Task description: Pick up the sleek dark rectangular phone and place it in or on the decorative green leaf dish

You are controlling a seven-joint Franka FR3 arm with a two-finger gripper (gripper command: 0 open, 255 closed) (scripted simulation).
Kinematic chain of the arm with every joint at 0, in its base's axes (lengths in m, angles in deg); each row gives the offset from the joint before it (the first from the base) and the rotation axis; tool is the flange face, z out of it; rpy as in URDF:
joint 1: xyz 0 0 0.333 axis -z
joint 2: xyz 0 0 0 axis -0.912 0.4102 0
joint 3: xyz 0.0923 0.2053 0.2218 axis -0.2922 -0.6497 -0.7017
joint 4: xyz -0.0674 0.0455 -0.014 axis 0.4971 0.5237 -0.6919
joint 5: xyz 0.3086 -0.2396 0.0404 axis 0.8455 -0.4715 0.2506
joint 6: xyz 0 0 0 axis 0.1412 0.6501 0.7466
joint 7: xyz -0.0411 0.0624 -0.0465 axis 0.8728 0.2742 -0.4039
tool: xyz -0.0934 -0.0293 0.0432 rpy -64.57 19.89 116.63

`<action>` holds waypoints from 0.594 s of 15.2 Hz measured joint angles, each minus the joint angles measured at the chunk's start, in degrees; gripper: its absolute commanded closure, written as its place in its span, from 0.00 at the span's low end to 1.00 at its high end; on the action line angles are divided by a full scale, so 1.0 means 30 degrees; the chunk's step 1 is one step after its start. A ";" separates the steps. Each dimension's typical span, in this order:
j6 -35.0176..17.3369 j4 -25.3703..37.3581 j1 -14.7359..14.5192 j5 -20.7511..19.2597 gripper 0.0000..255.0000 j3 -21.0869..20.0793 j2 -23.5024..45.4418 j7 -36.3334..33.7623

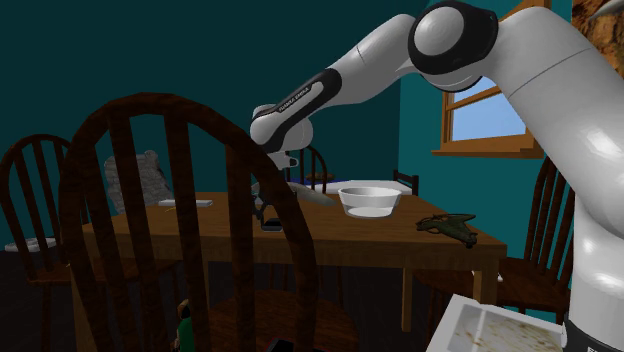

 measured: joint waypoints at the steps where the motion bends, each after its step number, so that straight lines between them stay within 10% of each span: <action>1: 0.0001 0.0003 0.0000 0.0000 1.00 0.0000 0.0002 0.0001; 9: 0.0639 0.0274 0.0022 0.0042 1.00 -0.0013 -0.0328 0.0075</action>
